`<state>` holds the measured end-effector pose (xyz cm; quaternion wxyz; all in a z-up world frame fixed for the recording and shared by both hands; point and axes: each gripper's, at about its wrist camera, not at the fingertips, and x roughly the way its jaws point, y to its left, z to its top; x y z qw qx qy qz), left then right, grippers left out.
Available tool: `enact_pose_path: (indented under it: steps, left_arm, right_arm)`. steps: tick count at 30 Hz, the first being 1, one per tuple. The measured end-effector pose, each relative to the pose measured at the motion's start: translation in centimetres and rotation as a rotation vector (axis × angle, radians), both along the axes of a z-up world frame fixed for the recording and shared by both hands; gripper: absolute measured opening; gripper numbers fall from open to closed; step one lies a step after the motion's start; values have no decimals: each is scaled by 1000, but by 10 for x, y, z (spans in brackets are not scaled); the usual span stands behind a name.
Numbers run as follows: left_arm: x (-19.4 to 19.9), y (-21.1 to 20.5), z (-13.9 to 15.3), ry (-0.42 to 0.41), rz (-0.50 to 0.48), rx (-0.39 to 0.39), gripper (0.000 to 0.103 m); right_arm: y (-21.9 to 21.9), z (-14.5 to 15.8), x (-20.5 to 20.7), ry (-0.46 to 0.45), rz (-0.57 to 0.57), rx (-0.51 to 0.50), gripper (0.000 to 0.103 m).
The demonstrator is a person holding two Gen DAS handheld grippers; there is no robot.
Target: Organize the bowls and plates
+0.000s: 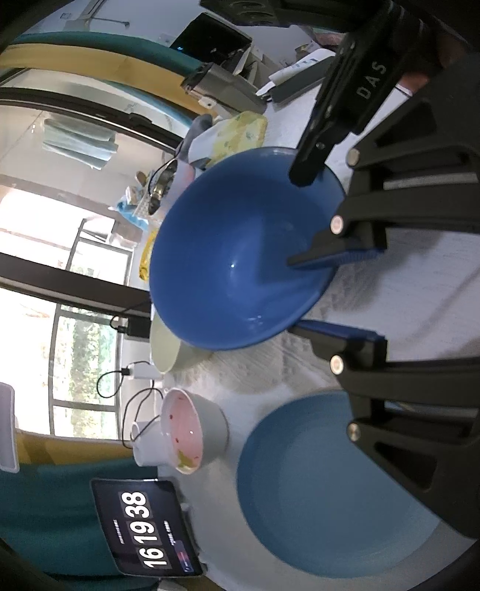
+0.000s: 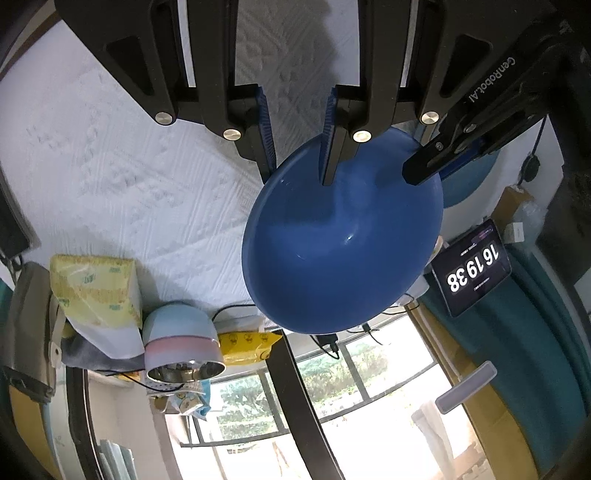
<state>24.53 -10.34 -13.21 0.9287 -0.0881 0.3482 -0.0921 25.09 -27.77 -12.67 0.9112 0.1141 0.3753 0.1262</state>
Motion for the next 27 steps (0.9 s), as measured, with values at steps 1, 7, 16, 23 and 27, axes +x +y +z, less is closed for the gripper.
enact_pose_path:
  steps: [1, 7, 16, 23, 27]
  left_arm:
    - [-3, 1, -1, 2, 0, 0, 28]
    - [-15, 0, -3, 14, -9, 3, 29]
    - [-32, -2, -8, 26, -23, 6, 29]
    - [-42, 0, -9, 37, -22, 11, 29]
    - [-45, 1, -8, 40, -21, 16, 29]
  right_arm:
    - [0, 0, -2, 2, 1, -1, 26]
    - [1, -3, -16, 19, 0, -3, 26]
    - [1, -8, -33, 44, -12, -9, 26]
    - [2, -10, -41, 64, -15, -7, 26]
    - [3, -11, -43, 77, -14, -4, 26]
